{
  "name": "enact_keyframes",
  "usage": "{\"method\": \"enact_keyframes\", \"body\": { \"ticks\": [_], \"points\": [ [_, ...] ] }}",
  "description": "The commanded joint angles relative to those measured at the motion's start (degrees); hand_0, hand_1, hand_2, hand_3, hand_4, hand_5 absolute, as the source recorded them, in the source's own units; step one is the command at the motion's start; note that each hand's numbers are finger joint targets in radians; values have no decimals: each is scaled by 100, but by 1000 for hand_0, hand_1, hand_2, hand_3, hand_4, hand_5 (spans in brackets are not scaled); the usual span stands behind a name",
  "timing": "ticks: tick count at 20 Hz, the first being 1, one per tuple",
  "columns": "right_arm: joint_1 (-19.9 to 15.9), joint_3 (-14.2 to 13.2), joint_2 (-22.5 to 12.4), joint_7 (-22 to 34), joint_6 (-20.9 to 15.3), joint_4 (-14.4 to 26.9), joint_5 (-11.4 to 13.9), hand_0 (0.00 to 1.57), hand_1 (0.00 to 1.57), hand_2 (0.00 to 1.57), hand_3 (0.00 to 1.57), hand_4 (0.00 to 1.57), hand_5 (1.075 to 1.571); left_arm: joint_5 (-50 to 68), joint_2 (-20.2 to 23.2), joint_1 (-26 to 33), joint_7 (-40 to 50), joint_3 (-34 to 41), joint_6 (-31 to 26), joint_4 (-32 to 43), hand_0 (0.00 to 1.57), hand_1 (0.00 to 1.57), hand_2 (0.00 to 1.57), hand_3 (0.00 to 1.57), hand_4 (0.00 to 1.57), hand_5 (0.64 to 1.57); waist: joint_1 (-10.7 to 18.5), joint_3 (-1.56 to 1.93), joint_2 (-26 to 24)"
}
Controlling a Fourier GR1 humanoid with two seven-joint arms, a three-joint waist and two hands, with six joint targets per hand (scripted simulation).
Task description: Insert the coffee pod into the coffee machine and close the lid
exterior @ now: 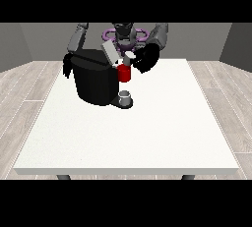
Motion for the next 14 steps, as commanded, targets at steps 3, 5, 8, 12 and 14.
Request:
{"method": "enact_keyframes", "body": {
  "ticks": [3,5,8,12,14],
  "points": [
    [-396,-43,57,66,-189,175,44,0,0,0,0,268,1571,80,199,-428,239,131,-55,276,1473,1473,1495,1388,626,1571,-49,-1,192],
    [-512,-233,-219,-226,3,363,-20,0,0,0,0,188,1571,-28,474,-526,8,50,-119,137,1438,1438,1467,1362,625,1571,36,1,475],
    [-527,-67,-81,217,-83,180,16,0,0,0,0,231,1571,-188,266,-280,-145,-110,112,326,1427,1427,1487,1421,679,1571,-126,-2,287],
    [-580,-43,-37,205,-123,188,44,0,0,0,0,250,1571,-232,540,-430,-151,-43,115,437,1443,1443,1477,1329,700,1571,-193,-1,401],
    [-714,-155,-156,278,-90,344,-4,0,0,0,0,260,1571,-68,341,-412,-158,-1,39,420,1453,1453,1468,1360,645,1571,-71,-1,332]
  ]
}}
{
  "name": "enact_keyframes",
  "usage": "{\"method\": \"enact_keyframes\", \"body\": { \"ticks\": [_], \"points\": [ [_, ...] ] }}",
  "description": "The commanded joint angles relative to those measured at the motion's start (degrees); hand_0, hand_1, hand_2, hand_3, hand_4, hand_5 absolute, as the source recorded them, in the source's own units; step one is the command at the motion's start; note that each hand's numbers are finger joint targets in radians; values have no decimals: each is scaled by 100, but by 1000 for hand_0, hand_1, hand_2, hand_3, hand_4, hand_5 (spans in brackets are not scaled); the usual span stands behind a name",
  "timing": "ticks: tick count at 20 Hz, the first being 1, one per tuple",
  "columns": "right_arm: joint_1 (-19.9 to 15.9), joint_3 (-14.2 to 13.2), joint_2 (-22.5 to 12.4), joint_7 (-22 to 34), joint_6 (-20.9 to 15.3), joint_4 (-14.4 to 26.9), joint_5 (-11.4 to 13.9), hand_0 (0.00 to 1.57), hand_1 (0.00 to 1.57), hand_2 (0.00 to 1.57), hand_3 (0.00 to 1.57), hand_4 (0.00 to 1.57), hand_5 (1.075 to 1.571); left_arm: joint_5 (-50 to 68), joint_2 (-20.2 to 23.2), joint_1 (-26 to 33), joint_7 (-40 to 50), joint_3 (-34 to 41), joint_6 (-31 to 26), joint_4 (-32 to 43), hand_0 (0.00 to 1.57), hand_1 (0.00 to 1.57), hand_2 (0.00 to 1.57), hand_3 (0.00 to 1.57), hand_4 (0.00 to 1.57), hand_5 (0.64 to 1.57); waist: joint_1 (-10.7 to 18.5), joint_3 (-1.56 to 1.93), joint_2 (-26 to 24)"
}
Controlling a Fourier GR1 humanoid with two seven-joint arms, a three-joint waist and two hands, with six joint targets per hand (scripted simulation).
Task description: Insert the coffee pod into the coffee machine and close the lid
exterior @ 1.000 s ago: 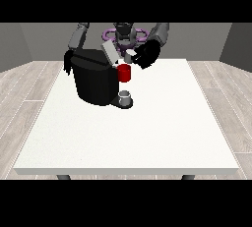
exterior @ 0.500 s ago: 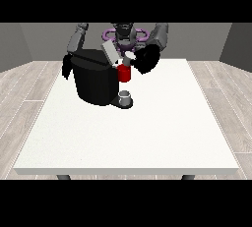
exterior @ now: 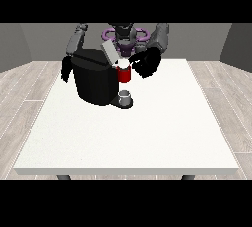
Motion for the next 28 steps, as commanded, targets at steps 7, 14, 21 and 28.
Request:
{"method": "enact_keyframes", "body": {
  "ticks": [7,14,21,28],
  "points": [
    [-514,-235,-157,-19,202,427,-193,0,0,0,0,320,1571,-32,-74,-381,47,-37,173,-8,1403,1403,1436,1395,629,1571,-63,0,336],
    [452,-199,-59,-348,393,484,-226,0,0,0,0,201,1571,423,-771,849,-839,34,185,-140,0,0,0,0,0,1571,319,-6,-580],
    [1609,-264,-29,-908,517,680,-218,0,0,0,0,205,1571,1082,-1600,2444,-1463,240,14,-269,0,0,0,0,0,1571,1013,-9,-1849],
    [2456,574,289,-549,414,-203,323,0,0,0,0,0,1571,1620,-1716,4087,-2269,545,-591,18,0,0,0,0,272,1571,1050,-18,-3190]
  ]
}}
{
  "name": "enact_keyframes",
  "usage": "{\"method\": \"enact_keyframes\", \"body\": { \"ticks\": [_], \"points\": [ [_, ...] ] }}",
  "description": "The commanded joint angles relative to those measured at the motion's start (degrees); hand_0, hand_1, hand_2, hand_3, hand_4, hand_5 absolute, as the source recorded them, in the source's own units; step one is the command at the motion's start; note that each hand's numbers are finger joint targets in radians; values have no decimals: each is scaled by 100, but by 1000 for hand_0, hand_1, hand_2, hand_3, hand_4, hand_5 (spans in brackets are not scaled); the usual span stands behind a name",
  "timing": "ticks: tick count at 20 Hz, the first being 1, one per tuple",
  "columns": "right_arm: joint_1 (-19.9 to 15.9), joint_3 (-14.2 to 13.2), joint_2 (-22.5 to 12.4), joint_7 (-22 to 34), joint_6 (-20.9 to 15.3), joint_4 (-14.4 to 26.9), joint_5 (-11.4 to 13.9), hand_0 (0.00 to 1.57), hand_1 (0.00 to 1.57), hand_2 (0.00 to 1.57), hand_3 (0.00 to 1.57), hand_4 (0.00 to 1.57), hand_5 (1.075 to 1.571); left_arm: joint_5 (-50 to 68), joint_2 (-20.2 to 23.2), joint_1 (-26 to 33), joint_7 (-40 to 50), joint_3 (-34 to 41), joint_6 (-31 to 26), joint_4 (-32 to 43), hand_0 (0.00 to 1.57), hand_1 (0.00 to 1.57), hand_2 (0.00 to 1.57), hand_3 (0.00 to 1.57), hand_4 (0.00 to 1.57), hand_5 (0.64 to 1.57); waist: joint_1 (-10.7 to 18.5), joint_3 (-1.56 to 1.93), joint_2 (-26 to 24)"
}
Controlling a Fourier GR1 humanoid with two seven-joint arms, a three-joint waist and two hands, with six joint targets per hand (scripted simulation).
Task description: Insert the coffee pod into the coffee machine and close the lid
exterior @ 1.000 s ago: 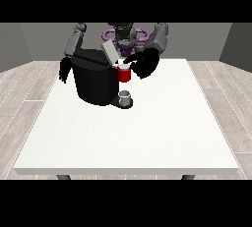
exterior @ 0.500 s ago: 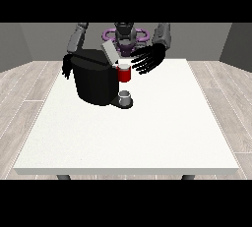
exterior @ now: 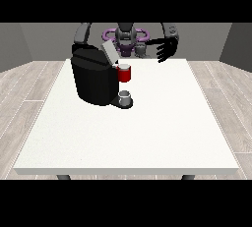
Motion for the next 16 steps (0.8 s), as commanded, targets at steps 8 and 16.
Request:
{"method": "enact_keyframes", "body": {
  "ticks": [8,16],
  "points": [
    [574,1385,592,1304,-466,-2035,477,0,0,0,0,268,1571,273,172,2274,-596,219,-433,307,0,0,0,0,234,1571,-232,0,-1666],
    [543,1733,600,2094,-1087,-3608,867,0,0,0,0,338,1571,440,-268,2541,-282,-7,-297,-362,0,0,0,0,280,1571,95,9,-1569]
  ]
}}
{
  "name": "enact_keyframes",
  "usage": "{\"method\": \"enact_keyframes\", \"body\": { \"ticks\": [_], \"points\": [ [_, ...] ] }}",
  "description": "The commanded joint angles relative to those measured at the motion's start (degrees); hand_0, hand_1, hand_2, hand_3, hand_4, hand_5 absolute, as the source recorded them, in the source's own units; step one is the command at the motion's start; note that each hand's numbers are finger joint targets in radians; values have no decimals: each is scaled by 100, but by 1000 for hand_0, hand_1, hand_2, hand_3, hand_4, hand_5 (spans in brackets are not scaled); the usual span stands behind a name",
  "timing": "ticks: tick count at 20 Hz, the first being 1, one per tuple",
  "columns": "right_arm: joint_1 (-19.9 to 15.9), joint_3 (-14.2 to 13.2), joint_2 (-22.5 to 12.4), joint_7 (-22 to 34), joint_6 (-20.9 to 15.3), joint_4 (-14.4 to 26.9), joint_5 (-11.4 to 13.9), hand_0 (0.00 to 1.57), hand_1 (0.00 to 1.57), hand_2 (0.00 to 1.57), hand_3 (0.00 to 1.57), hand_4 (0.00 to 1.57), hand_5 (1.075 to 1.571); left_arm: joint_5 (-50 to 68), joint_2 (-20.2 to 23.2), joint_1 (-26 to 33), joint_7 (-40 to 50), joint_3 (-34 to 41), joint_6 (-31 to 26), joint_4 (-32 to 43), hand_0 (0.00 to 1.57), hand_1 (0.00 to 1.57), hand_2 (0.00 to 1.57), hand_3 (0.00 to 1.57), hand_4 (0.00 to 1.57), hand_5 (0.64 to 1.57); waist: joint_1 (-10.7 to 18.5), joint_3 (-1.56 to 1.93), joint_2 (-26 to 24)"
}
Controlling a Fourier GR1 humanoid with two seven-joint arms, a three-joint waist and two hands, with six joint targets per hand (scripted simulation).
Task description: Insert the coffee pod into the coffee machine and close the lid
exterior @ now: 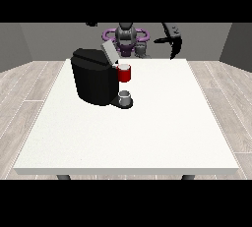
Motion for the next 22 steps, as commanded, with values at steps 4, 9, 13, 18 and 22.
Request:
{"method": "enact_keyframes", "body": {
  "ticks": [4,9,13,18,22],
  "points": [
    [-77,220,49,-130,-754,-354,498,0,0,0,0,444,1571,354,10,74,-195,-214,-465,-883,0,0,0,0,217,1571,530,4,994],
    [-873,520,50,396,-1393,-462,575,0,0,0,0,293,1571,513,-134,58,-163,-318,-367,-1200,0,0,0,0,175,1571,684,3,1465],
    [-1473,40,50,503,-1416,-122,796,0,0,0,0,211,1571,409,-230,474,-599,-581,-315,-1514,0,0,0,0,181,1571,893,3,1737],
    [-2080,-673,-84,335,-1359,627,811,0,0,0,0,344,1571,583,-119,260,-139,-725,-460,-2171,0,0,0,0,185,1571,1123,5,1979],
    [-2232,-764,-116,514,-1140,664,714,0,0,0,0,350,1571,744,75,630,-439,-634,-539,-2213,0,0,0,0,356,1571,889,3,2037]
  ]
}}
